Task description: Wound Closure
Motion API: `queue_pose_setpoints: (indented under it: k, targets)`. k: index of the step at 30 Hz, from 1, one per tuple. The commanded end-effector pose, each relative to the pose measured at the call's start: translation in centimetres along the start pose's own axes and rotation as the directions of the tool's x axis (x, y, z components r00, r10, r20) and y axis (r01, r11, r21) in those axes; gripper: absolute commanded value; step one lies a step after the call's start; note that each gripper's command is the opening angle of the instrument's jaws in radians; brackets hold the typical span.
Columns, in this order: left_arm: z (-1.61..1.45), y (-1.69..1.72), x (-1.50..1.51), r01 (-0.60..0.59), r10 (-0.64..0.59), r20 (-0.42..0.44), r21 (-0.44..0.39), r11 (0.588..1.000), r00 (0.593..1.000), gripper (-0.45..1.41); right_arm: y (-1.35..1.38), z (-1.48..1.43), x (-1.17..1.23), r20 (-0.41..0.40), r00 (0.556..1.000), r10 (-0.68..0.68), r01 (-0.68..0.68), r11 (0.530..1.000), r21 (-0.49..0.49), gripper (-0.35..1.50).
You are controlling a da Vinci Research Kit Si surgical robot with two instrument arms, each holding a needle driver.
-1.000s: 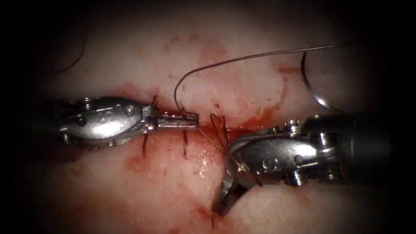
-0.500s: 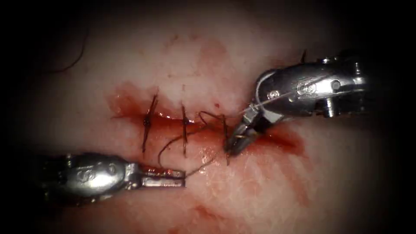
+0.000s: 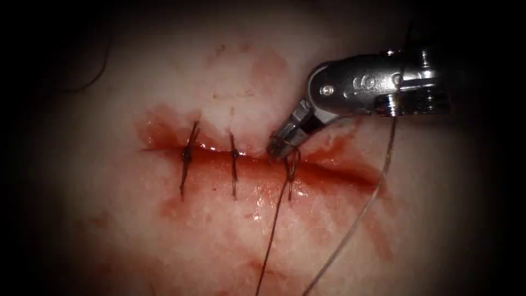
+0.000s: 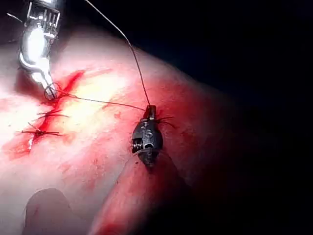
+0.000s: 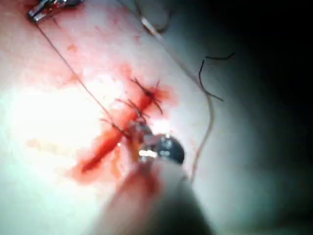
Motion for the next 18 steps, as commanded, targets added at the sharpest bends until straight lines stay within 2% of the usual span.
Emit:
queue_pose_setpoints:
  k: [1,8,10,12,15,18]
  targets:
    - [0.06,0.06,-0.06,0.0,0.0,0.001,-0.007,1.0,1.0,-0.45,0.08,0.03,0.0,0.003,1.0,-0.002,0.002,1.0,-0.001,-0.35]
    - [-0.04,0.31,-0.04,0.005,-0.005,-0.002,-0.022,1.0,1.0,-0.45,0.17,-0.06,-0.08,0.036,0.999,0.003,-0.003,1.0,-0.008,-0.35]
    - [-0.09,0.39,-0.06,0.008,-0.008,0.0,-0.017,1.0,1.0,-0.45,0.21,-0.09,-0.11,0.074,0.997,0.001,-0.001,1.0,-0.009,-0.35]
    - [-0.1,0.41,-0.07,0.012,-0.012,0.001,-0.018,1.0,1.0,-0.45,0.22,-0.1,-0.13,0.08,0.997,0.002,-0.001,1.0,-0.01,-0.35]
    - [-0.13,0.47,-0.12,0.014,-0.014,0.003,-0.015,1.0,1.0,-0.45,0.2,-0.08,-0.15,0.056,0.989,0.135,-0.133,0.99,-0.037,-0.35]
    - [-0.12,0.49,-0.11,0.013,-0.014,-0.003,-0.014,1.0,1.0,-0.45,0.16,0.0,-0.19,0.019,0.977,0.21,-0.208,0.974,-0.093,-0.35]
